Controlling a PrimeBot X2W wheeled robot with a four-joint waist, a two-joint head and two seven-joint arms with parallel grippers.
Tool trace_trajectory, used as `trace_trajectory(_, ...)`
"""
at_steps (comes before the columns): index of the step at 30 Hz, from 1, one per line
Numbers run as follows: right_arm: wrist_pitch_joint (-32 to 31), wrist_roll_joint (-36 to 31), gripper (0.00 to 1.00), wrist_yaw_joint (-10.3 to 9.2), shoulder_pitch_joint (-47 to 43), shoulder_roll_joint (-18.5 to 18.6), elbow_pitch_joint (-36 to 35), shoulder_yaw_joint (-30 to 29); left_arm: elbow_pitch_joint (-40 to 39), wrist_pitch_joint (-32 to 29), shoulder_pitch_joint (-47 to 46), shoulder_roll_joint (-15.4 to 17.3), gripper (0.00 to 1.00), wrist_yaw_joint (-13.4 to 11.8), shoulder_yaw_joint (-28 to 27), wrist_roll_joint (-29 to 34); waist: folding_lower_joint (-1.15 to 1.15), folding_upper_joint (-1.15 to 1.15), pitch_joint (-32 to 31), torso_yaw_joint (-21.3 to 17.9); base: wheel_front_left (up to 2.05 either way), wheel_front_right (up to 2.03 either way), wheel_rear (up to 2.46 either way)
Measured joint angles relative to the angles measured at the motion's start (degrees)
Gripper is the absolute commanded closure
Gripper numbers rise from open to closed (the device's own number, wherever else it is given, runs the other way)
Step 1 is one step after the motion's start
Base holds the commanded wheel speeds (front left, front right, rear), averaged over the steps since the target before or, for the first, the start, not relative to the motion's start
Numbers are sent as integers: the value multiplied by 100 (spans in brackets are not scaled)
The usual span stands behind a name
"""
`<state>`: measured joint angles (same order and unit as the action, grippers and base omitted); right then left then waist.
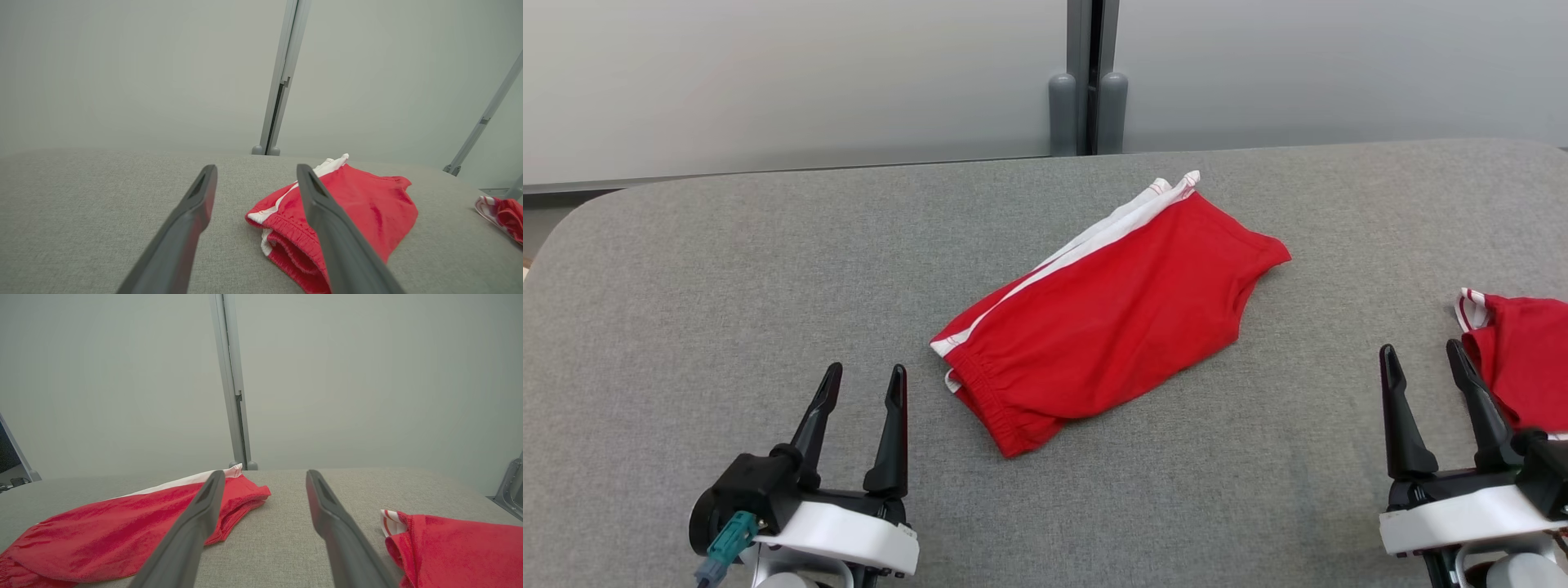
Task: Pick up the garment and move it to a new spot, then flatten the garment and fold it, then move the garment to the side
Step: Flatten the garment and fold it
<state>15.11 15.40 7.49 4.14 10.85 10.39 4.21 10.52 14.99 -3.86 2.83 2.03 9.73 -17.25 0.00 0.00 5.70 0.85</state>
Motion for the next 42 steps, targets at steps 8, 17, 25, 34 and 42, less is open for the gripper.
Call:
trace_trajectory(8,0,73,0,1,26,29,433,3,-172,0,-63,-4,0,-114,114,-145,0,0,14,166,0,0,0)
trace_trajectory(17,-722,1499,0,0,795,-144,1311,48,-175,0,-165,-2,0,-168,282,-305,0,0,234,550,0,0,0)
trace_trajectory(25,-1733,2437,0,0,1639,-136,1995,-411,-266,0,-420,-3,0,-288,533,-770,0,0,560,960,0,0,0)
trace_trajectory(34,-2382,2621,0,0,2446,-77,2943,-999,-401,0,-604,0,0,-381,692,-1050,0,0,860,1398,0,0,0)
trace_trajectory(42,-2727,2491,0,-1,2983,41,3541,-1285,-409,0,-683,0,0,-441,847,-1074,0,0,1027,1592,0,0,0)
